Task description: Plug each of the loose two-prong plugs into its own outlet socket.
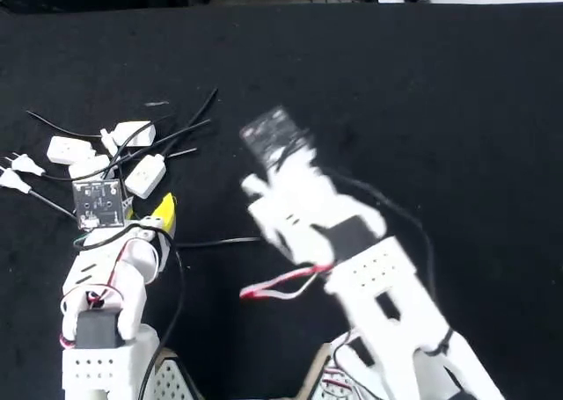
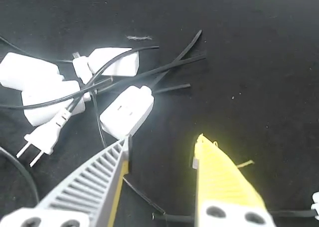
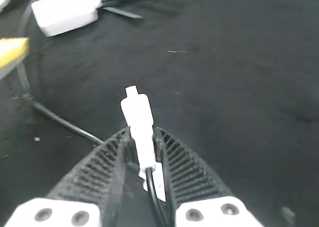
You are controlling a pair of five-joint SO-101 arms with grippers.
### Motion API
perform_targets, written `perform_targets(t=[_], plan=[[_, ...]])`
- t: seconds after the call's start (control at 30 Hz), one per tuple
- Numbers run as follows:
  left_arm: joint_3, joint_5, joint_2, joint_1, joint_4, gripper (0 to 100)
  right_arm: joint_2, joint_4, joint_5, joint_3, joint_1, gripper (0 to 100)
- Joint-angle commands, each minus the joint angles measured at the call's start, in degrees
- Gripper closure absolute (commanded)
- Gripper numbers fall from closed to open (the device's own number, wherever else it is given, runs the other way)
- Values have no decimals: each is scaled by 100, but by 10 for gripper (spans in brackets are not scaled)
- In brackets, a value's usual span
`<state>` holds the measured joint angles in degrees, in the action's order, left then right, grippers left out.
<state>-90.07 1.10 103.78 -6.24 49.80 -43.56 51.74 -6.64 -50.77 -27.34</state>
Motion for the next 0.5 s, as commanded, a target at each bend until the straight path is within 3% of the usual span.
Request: perform_targets(t=[0.0,0.2,0.47], plan=[[48,53,53,-4,-123,787,145,1389,-422,1402,695,988],[40,53,53,-4,-97,787,1604,3182,-536,2800,1160,988],[-40,44,53,-4,-114,787,2941,3613,-527,3442,1899,988]])
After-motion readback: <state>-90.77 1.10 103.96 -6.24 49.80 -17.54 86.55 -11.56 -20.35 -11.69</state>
